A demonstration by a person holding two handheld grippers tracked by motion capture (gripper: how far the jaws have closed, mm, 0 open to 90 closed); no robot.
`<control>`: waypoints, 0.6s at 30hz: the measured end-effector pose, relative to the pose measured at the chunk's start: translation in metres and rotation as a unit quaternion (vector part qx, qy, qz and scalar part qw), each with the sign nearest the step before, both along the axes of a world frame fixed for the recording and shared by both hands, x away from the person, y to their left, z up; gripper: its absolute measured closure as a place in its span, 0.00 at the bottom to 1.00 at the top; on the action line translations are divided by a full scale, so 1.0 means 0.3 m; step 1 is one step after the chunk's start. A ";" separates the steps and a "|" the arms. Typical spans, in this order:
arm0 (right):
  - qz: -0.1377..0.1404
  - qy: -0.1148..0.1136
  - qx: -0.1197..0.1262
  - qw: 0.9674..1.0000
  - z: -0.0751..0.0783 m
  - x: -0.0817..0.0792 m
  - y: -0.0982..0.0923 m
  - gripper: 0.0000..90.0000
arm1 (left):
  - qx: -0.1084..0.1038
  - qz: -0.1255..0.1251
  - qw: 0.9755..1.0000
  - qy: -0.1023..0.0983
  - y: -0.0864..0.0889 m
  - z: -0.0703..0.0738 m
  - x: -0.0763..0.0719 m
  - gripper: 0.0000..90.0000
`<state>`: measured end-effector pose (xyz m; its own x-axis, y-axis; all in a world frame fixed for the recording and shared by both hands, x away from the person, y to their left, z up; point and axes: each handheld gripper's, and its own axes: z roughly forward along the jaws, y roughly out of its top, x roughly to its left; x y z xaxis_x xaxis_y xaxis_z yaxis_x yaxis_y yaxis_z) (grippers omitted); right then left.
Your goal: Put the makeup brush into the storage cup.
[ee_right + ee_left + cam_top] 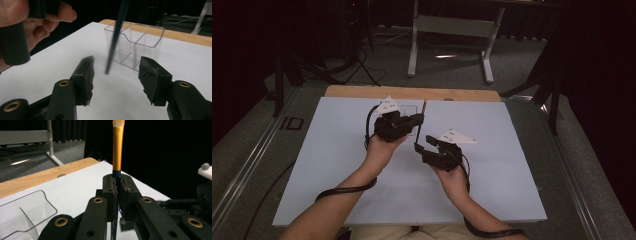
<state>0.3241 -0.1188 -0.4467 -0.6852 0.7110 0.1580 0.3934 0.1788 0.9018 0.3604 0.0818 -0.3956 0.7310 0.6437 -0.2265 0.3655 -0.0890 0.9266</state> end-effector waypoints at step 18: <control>-0.012 -0.022 -0.047 0.999 0.010 0.007 0.057 0.89 | -0.013 -0.013 1.000 -0.007 -0.005 -0.014 -0.014 0.93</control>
